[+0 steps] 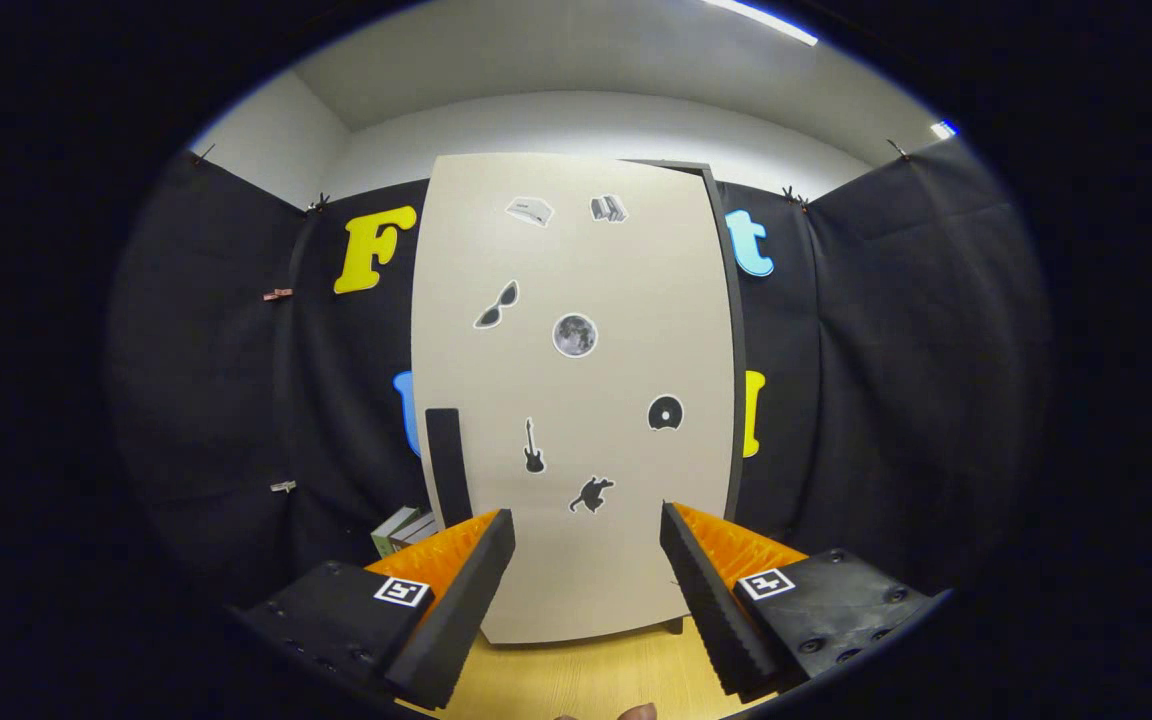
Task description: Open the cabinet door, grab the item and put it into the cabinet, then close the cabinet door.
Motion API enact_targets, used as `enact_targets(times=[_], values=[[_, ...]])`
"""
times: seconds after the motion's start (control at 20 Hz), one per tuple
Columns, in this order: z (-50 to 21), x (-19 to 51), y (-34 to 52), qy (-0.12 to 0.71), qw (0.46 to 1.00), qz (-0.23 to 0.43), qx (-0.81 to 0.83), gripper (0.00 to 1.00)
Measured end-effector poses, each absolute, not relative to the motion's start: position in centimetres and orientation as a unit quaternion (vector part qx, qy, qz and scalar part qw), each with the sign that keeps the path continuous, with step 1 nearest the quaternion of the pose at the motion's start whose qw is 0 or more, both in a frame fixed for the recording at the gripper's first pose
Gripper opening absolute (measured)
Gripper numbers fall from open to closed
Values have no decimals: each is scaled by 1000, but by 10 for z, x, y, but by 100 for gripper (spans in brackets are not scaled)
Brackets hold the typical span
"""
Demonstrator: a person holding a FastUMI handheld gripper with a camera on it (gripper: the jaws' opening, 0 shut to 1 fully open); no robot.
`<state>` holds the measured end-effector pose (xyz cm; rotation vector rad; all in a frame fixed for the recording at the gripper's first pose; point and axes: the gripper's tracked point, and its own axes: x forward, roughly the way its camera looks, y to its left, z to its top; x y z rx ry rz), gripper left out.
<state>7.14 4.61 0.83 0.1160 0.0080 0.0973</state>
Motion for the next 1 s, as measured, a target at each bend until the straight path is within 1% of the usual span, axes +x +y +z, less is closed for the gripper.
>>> enact_targets(times=[1.0], values=[[2, 72, 66, 9, 996, 70, 52, 96]])
